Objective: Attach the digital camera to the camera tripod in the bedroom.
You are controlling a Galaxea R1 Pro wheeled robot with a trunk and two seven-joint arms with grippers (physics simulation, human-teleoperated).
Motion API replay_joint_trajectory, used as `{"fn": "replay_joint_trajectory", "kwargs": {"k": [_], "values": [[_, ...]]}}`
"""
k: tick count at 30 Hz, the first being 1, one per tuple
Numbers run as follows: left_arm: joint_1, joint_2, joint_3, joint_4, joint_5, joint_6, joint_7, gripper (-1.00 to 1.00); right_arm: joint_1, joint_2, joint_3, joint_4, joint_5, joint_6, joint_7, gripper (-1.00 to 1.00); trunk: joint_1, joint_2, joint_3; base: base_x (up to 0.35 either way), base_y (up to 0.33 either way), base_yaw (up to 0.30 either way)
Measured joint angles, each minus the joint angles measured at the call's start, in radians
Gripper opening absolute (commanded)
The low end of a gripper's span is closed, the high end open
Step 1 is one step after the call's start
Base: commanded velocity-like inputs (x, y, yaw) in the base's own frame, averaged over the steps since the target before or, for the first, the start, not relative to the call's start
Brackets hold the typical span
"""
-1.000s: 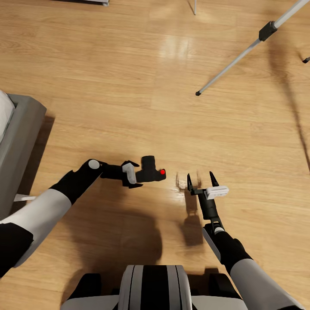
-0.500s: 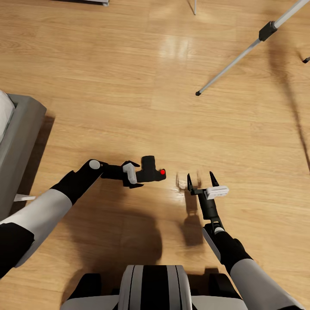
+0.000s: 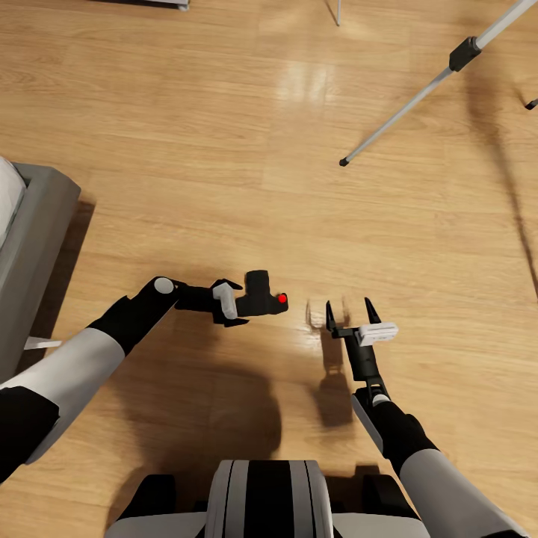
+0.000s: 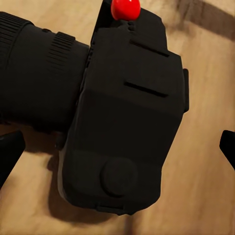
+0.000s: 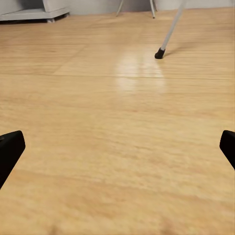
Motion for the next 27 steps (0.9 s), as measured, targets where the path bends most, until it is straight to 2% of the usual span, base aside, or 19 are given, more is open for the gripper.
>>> {"fn": "replay_joint_trajectory", "kwargs": {"k": [13, 27], "values": [[0.0, 0.0, 0.0, 0.001, 0.001, 0.001, -0.002, 1.0, 0.0, 0.0, -0.004, 0.0, -0.001, 0.004, -0.006, 1.0, 0.0, 0.0, 0.0, 0.0, 0.0, 0.0], [0.001, 0.0, 0.0, 0.056, 0.0, -0.008, -0.004, 1.0, 0.0, 0.0, -0.003, 0.0, -0.004, 0.006, -0.08, 1.0, 0.0, 0.0, 0.0, 0.0, 0.0, 0.0]]}}
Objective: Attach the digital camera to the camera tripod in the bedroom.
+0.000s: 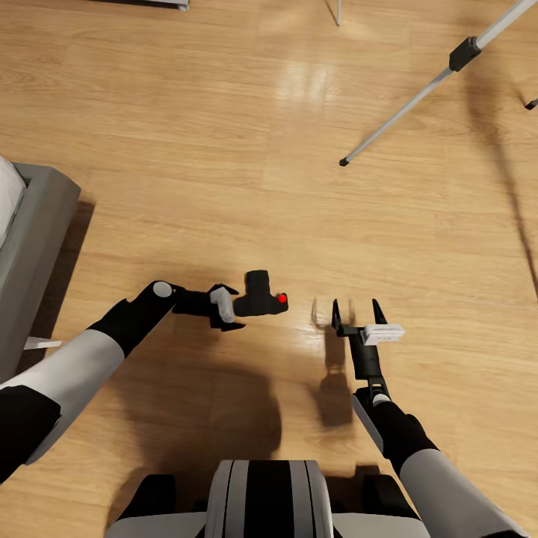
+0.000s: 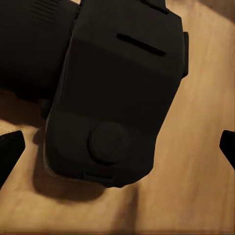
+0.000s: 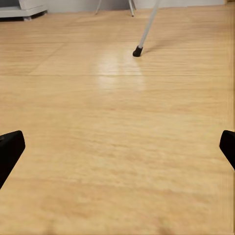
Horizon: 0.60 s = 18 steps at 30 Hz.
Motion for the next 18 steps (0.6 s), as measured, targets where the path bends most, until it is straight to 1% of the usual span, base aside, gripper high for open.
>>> {"fn": "replay_joint_trajectory", "kwargs": {"k": [12, 18], "values": [[0.0, 0.001, 0.0, 0.012, 0.0, -0.002, 0.004, 1.0, 0.0, 0.0, 0.0, 0.0, 0.001, 0.0, -0.01, 1.0, 0.0, 0.0, 0.0, 0.0, 0.0, 0.0], [0.0, 0.0, 0.0, 0.032, 0.0, -0.003, 0.006, 1.0, 0.0, 0.0, 0.0, 0.0, 0.001, 0.0, -0.012, 1.0, 0.0, 0.0, 0.0, 0.0, 0.0, 0.0]]}}
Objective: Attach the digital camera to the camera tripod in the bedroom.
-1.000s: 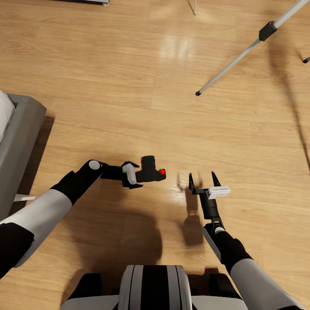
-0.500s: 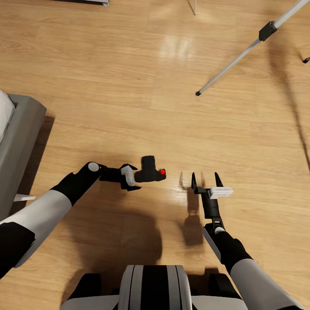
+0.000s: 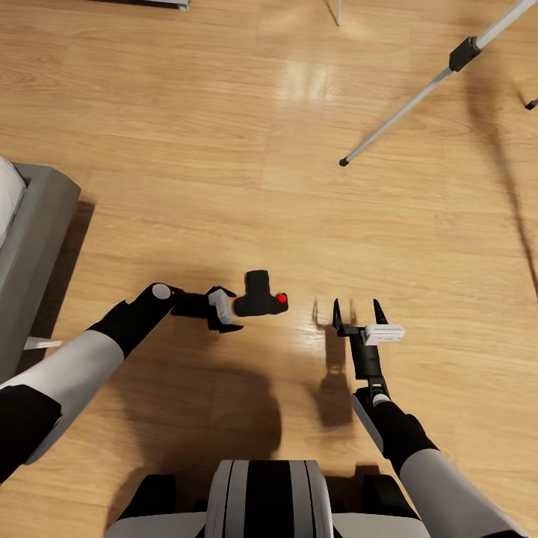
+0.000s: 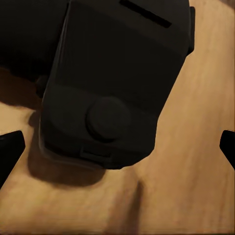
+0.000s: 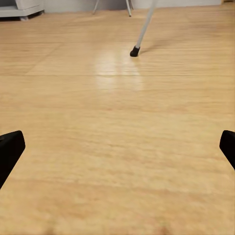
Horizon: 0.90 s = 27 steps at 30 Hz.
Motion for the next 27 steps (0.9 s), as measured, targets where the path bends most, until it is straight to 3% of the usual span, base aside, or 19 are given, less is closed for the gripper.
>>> {"fn": "replay_joint_trajectory", "kwargs": {"k": [14, 27], "values": [[0.0, 0.0, 0.0, 0.019, 0.0, -0.007, 0.003, 1.0, 0.0, 0.0, 0.0, 0.0, 0.0, 0.0, -0.002, 1.0, 0.0, 0.0, 0.0, 0.0, 0.0, 0.0], [0.0, -0.001, -0.001, 0.063, 0.002, -0.051, 0.045, 1.0, 0.0, 0.001, 0.0, 0.0, 0.0, 0.0, -0.004, 1.0, 0.0, 0.0, 0.0, 0.0, 0.0, 0.0]]}}
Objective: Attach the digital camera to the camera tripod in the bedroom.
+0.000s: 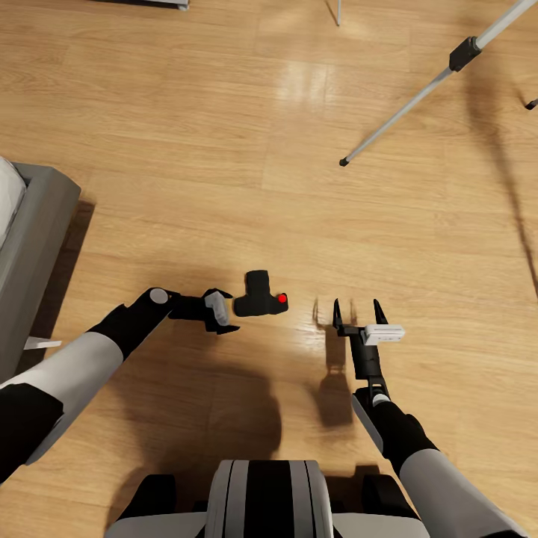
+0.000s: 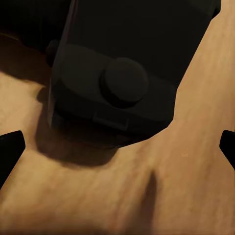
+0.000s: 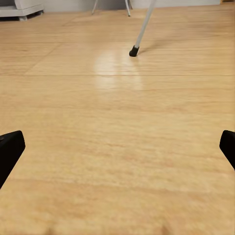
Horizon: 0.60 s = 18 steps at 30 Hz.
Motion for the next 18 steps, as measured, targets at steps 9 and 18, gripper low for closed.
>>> {"fn": "replay_joint_trajectory", "kwargs": {"k": [9, 18], "values": [[0.0, -0.001, 0.001, 0.003, 0.0, -0.005, 0.006, 1.0, 0.0, 0.0, 0.0, 0.0, 0.0, 0.0, 0.0, 1.0, 0.0, 0.0, 0.0, 0.0, 0.0, 0.0], [0.0, -0.001, 0.001, 0.004, 0.0, -0.006, 0.007, 1.0, 0.0, 0.0, 0.001, 0.0, 0.0, 0.0, 0.0, 1.0, 0.0, 0.0, 0.0, 0.0, 0.0, 0.0]]}}
